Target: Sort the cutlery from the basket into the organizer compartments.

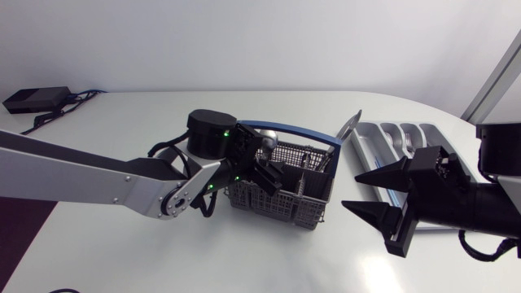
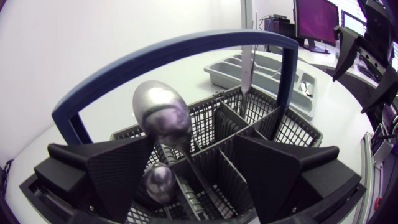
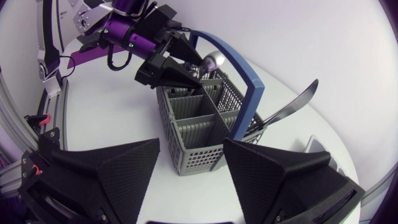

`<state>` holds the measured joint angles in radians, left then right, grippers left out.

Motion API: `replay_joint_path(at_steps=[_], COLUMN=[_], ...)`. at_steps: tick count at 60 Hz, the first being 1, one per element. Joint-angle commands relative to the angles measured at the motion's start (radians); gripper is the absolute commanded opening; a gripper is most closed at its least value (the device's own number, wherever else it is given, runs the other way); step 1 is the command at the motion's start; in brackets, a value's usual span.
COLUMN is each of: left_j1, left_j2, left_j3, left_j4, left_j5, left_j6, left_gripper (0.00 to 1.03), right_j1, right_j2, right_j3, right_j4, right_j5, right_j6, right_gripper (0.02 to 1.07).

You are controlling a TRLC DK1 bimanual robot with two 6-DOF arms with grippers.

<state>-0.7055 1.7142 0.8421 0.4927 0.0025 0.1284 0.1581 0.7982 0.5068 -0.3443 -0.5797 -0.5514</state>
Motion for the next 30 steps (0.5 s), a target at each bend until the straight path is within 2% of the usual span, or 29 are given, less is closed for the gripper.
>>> replay_joint_path(at_steps=[1,5,13,30], left_j1=[0.029,0.034,0.021,0.026], left_j2=[0.038,0.055,0.061,0.051], left_j3=[0.006,0.025,0.023,0.002], left_j4=[0.021,0.021,0.046,0.107], left_j5=[0.037,0.044,0.044,0.044], left_j6=[-0.044,-0.056,-0.061,-0.084], left_gripper=[0.84,0.78,0.58,0.24], right_j1=[0.014,0.015,0.021,0.038], right_j2=[-0.007,-0.007,-0.008,-0.007], right_j3=[-0.025,-0.024,-0.03,-0.031], right_j4=[-0.012,-0.013,-0.015,-0.016], right_j5=[-0.003,-0.003,-0.002,0.003], right_j6=[-0.013,-0.015,-0.019,-0.024], right_gripper=[0.77,0.77,0.77,0.77])
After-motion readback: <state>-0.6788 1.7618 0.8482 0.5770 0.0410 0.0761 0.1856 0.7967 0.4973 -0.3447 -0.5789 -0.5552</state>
